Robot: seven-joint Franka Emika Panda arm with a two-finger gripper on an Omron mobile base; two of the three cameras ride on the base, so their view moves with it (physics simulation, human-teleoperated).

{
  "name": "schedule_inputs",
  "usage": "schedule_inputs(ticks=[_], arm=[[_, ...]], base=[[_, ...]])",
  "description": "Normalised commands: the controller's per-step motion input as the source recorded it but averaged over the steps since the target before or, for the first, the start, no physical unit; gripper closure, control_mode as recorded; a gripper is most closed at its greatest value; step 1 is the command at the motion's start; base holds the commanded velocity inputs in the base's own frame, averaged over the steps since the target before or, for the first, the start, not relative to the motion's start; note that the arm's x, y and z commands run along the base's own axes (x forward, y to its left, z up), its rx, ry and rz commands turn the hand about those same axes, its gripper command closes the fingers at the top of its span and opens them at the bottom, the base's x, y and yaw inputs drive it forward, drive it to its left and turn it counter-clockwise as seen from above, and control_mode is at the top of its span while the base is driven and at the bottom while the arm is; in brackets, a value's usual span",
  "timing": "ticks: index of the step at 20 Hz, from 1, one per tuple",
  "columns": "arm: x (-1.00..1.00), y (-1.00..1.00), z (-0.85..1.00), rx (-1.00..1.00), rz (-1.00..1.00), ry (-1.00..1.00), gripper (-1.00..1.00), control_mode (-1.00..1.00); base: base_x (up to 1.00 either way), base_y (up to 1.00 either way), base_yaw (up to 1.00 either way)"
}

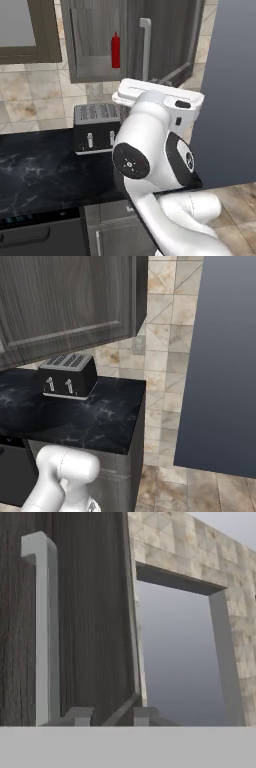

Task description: Move the ketchup and mustard from the cabinet to the dining counter.

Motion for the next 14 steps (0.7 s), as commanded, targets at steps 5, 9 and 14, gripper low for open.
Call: schedule_inputs(ticks=[5,9,14], arm=[[-0.95,-0.64,-0.04,0.06,-0.12,0.00,-1.00,-1.00],[-1.00,-0.14,-0.01,0.02,-0.17,-0.04,-1.00,-1.00],[-0.67,0.51,0.00,-0.03,-0.03,-0.01,-1.00,-1.00]], base=[[0.00,0.00,0.00],[0.00,0.00,0.00],[0.00,0.00,0.00]])
